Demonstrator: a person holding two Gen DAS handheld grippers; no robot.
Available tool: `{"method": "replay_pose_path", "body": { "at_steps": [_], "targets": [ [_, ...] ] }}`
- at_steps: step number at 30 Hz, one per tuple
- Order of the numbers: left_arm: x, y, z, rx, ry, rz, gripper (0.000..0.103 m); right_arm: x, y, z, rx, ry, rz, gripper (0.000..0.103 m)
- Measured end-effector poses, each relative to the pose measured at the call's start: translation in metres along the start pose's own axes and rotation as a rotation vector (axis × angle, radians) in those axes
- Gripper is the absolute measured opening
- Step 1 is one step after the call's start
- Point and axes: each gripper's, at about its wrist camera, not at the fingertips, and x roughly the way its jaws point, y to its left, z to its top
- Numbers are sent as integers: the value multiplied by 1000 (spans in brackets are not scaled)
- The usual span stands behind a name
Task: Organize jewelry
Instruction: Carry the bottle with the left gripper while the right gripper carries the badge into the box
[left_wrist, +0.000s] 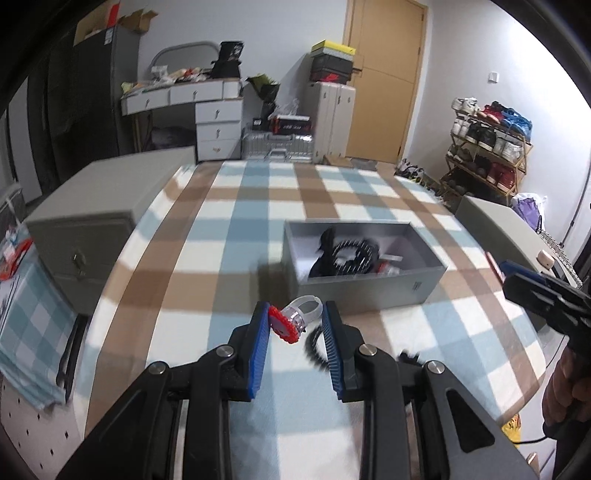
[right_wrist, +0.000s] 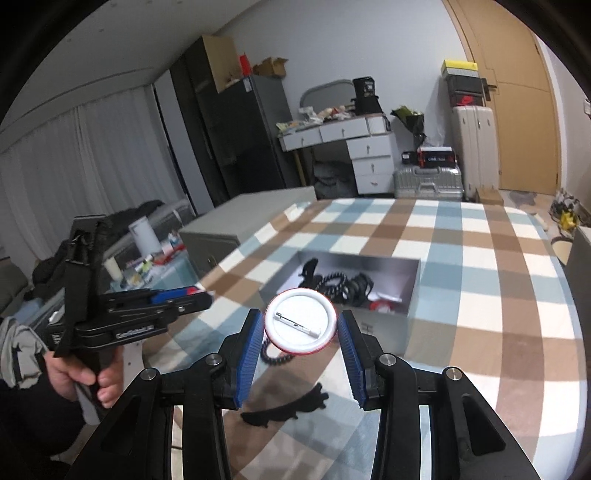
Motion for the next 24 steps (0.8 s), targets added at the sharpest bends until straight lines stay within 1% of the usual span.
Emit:
{"method": "replay_pose_path", "body": {
  "at_steps": [2,6,11,17,24],
  "targets": [
    [6,-5,8,8,-10,-4,23,1,-4,4,1,-7,3,40],
    [19,-13,22,19,-5,-26,23,3,-17,11,10,-25,12,41],
    [32,-29,36,54,0,-56,23,14,-38,19,54,-34,27,41],
    [51,-47,48,92,21,-106,23,35,-59,24,106,-20,29,41],
    [69,-58,54,107,54,-140,23,46,-74,33,137,-26,22,41]
  ]
}}
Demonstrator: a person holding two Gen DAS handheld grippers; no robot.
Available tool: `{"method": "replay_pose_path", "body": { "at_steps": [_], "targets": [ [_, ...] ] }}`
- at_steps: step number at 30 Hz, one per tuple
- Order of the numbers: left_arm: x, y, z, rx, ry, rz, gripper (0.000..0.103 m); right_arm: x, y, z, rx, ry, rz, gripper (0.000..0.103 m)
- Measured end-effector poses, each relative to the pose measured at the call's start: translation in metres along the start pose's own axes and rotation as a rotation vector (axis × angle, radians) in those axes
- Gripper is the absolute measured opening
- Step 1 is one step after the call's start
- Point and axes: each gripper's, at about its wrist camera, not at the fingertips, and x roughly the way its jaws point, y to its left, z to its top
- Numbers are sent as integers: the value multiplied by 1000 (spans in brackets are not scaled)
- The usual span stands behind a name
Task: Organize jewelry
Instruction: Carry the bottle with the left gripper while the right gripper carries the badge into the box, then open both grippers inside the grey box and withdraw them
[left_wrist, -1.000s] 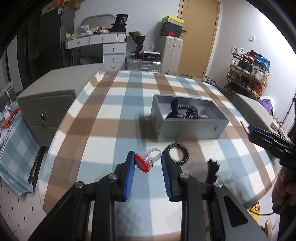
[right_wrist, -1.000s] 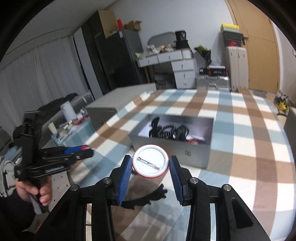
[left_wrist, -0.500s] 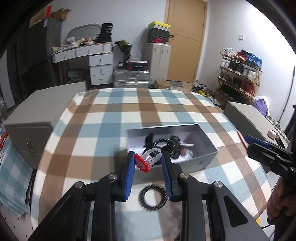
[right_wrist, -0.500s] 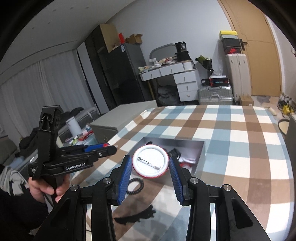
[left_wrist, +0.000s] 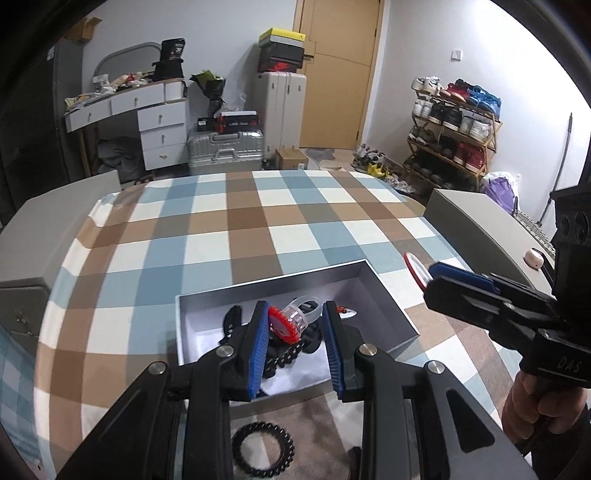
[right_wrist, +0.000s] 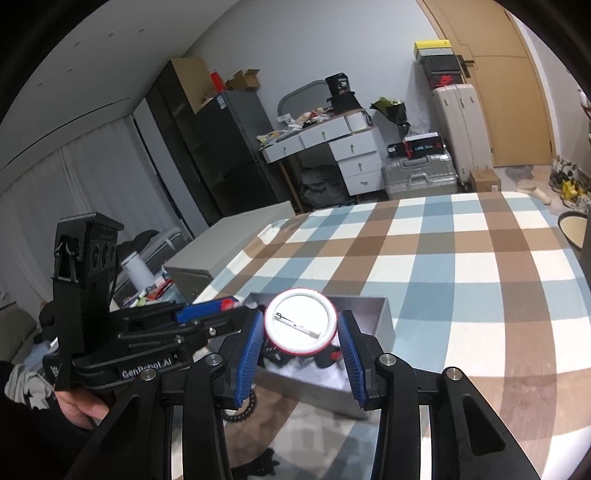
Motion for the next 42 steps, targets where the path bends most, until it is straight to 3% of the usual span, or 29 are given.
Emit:
{"method": "replay_pose_path", "body": {
  "at_steps": [18,22,30,31,32,34,35,42],
  "targets": [
    [27,-2,3,3,54,-90,23,44,-12,7,11,70,-58,41],
    [32,1,4,-20,73,-152,23,48,-14,7,15,84,-60,41],
    [36,3,4,-9,85,-193,25,53,-19,7,38,92,-95,43],
    [37,2,4,-6,93,-187,31,53,-20,7,43,94,-94,44],
    [37,2,3,-2,100,-171,45,52,-21,7,50,89,-93,46],
    [34,2,2,-2,97,-164,64,47,-22,8,68,69,-89,63],
    [29,3,1,-7,82,-170,68,42,-22,9,78,53,-80,66],
    [5,4,-3,16,31,-115,72,17,-13,12,77,-13,-123,83]
  ]
}}
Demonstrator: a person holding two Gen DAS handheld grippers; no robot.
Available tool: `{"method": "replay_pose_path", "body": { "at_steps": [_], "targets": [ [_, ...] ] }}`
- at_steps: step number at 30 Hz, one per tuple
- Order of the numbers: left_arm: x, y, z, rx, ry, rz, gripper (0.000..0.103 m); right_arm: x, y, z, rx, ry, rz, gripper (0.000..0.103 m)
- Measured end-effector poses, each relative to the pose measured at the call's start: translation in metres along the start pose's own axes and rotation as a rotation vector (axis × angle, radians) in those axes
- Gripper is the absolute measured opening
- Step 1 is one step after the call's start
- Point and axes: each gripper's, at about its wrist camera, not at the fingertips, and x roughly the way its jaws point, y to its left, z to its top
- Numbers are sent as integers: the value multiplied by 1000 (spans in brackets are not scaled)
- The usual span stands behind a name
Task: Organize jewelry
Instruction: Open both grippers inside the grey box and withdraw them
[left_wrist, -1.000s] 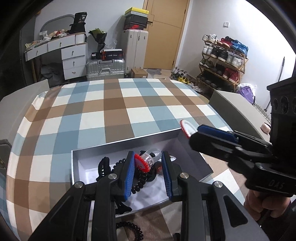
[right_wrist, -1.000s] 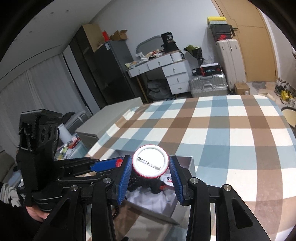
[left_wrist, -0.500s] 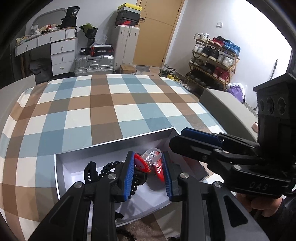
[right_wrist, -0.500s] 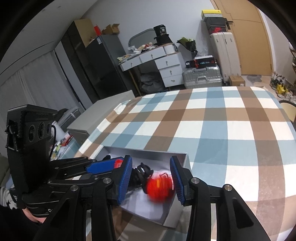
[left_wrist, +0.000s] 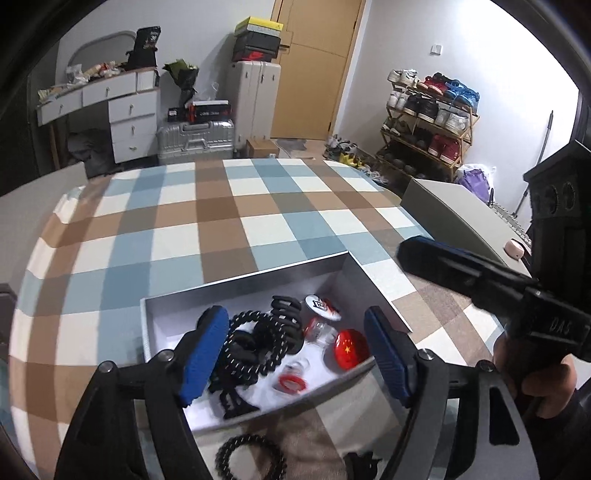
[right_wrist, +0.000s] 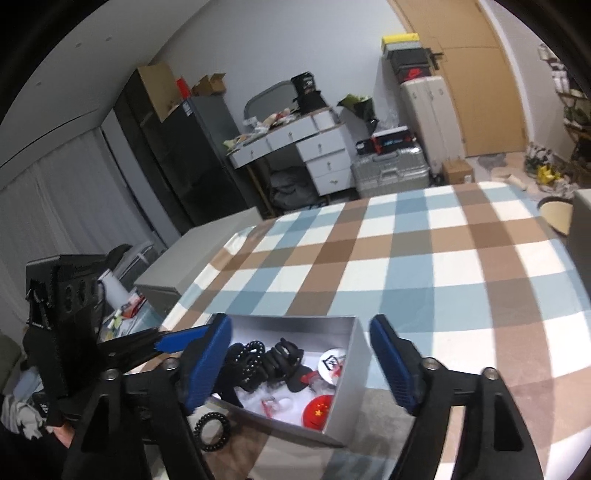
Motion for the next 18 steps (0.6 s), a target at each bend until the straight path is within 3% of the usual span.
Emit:
{"method": "replay_pose_path", "body": {
  "at_steps": [11,14,18],
  "targets": [
    [-46,18,-26,-55,-83,107,75,-50,14,-12,-10,-65,-55,89],
    [-51,22,-33,-81,-96,133,82,-59,22,-21,-21,-64,-66,92],
    [-56,23,-41,-104,-105,159,82,-60,41,-42,-113,-45,-154,96]
  ]
}}
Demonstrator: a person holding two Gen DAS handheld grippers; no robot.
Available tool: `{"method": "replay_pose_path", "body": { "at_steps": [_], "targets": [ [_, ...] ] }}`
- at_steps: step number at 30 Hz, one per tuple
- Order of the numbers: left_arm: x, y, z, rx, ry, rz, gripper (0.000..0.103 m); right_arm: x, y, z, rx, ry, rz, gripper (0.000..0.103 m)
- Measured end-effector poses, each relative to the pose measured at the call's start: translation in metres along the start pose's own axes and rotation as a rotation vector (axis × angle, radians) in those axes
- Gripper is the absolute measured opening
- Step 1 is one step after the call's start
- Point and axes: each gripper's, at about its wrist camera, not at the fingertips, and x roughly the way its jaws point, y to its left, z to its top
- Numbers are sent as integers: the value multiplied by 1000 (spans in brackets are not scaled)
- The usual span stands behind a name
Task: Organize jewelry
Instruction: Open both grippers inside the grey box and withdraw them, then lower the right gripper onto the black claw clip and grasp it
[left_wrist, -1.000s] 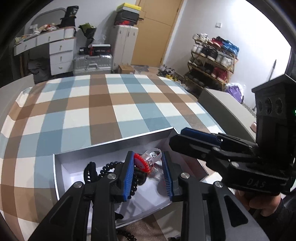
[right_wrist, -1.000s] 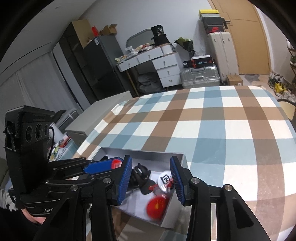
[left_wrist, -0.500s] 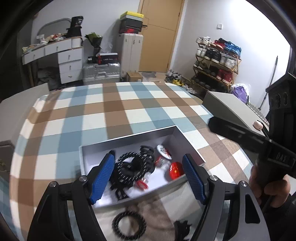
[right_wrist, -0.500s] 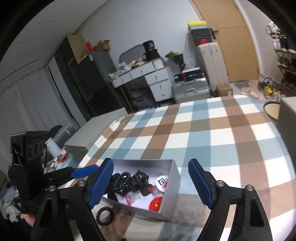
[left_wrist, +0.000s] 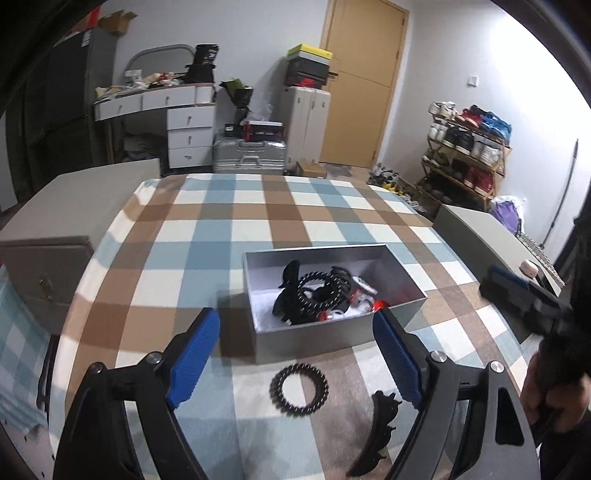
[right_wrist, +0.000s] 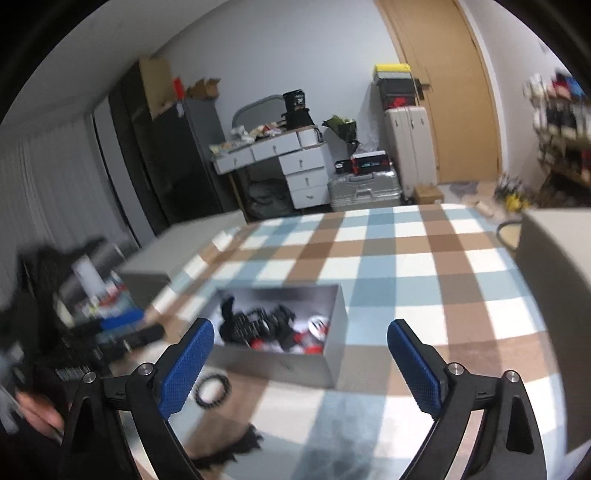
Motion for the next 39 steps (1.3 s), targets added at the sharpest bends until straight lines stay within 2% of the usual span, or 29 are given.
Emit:
{"method": "replay_pose_path", "body": {
  "at_steps": [5,8,12,14,17,20,26,29,31,34,38,39],
  "targets": [
    [-3,4,-12,-8,-2,56,86,8,22,-31,-67,94,3,96],
    [0,7,-25,-22,63,12,86,15,29,-49,-56,158,32,96],
    [-2,12,-42,-20,90,46,88,30,31,-70,-41,248,44,96],
    [-5,17,-50,-39,98,63,95,35,29,-77,-24,291,69,95],
    [-9,28,-63,-81,119,55,97,37,29,-81,-3,309,91,95],
    [-13,33,-71,-82,126,57,97,38,34,-83,-16,321,97,95],
    [-21,48,-82,-117,127,63,97,50,49,-89,-40,368,117,86],
    [-21,49,-85,-115,143,43,97,55,59,-90,-89,378,92,81],
    [-23,47,-87,-98,144,46,97,57,64,-90,-116,382,67,75],
    [-24,46,-87,-86,140,78,97,60,67,-90,-133,381,39,73],
    [-27,52,-86,-101,132,84,97,59,69,-91,-143,368,21,72],
    [-28,54,-86,-104,134,84,97,59,71,-92,-151,367,14,67]
  ]
}}
